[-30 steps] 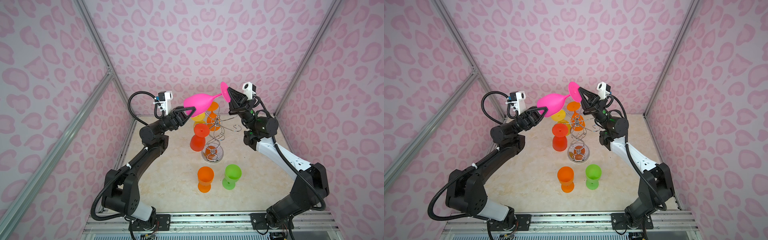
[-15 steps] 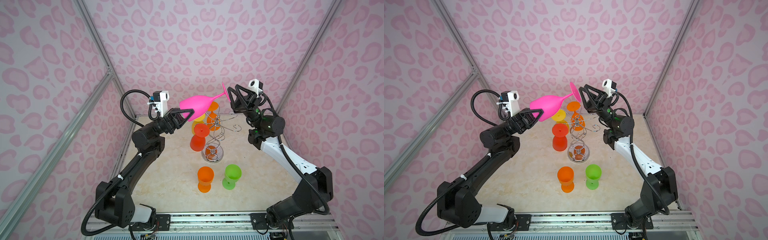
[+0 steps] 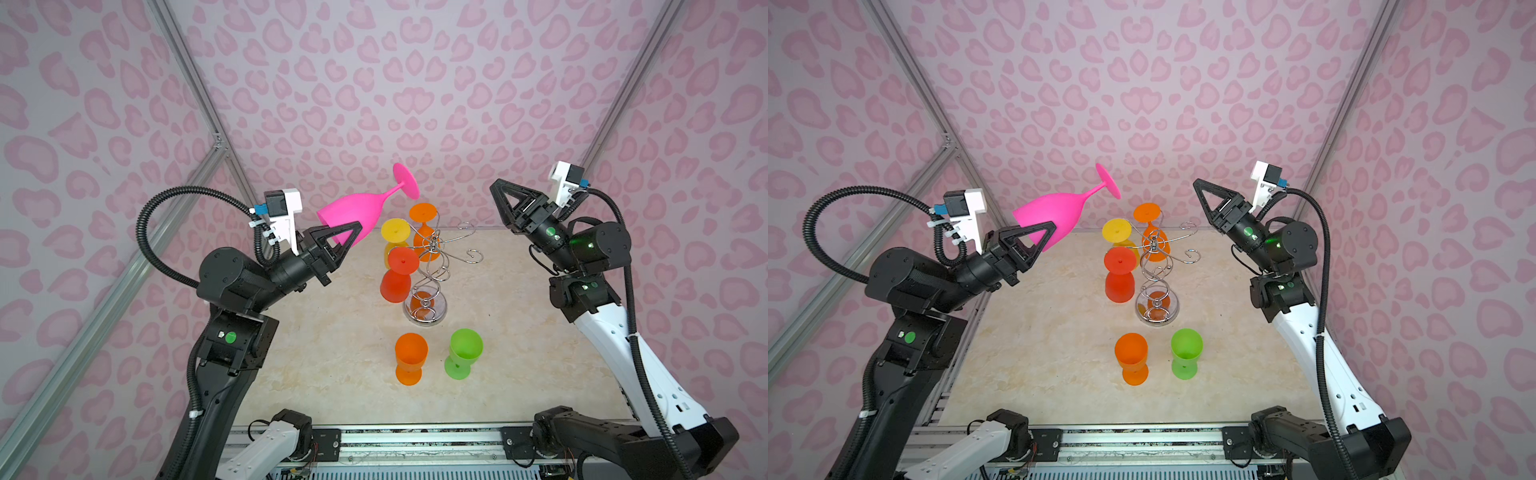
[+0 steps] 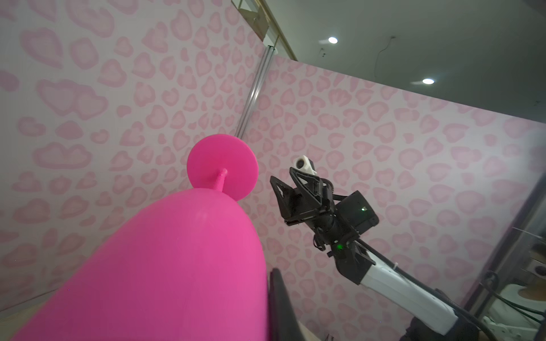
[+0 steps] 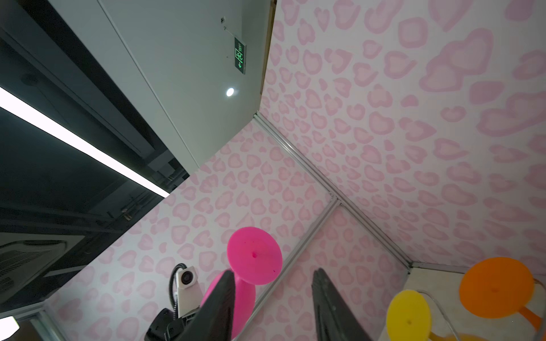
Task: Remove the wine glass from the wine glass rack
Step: 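Open the right gripper and withdraw it while the left gripper holds the magenta glass, then lower the magenta glass toward the table beside the orange glass with the left gripper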
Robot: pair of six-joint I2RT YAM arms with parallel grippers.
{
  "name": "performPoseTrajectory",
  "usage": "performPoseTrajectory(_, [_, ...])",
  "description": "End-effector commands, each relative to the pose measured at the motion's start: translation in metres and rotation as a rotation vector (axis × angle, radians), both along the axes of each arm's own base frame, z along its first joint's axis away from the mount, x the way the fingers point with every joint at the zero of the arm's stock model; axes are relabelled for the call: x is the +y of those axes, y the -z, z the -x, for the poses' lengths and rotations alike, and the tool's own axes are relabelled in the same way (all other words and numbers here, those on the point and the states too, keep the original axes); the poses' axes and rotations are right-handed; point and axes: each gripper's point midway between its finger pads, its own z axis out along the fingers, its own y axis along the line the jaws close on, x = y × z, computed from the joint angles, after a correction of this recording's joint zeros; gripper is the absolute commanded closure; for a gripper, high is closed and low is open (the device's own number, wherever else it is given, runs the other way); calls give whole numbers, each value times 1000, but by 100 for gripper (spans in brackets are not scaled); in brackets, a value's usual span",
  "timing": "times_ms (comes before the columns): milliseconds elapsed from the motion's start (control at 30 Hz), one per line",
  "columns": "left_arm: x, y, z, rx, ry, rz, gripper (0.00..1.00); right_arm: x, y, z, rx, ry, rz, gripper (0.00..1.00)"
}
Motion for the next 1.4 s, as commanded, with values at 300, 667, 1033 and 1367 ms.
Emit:
performPoseTrajectory(300, [60,116,3,388,-357,-345,98,-44,77,-22,180,200,210,57])
performPoseTrajectory(667, [57,217,-10,742,-327,-505,99,-45,87,-31,217,196,223,57])
performPoseTrajectory(1033, [26,322,-2,1012,-153,-757,99,-44,90,-34,223,189,224,57])
performPoseTrajectory(1367, [16,365,18,1090,-117,-1003,98,-43,92,-35,227,184,227,57])
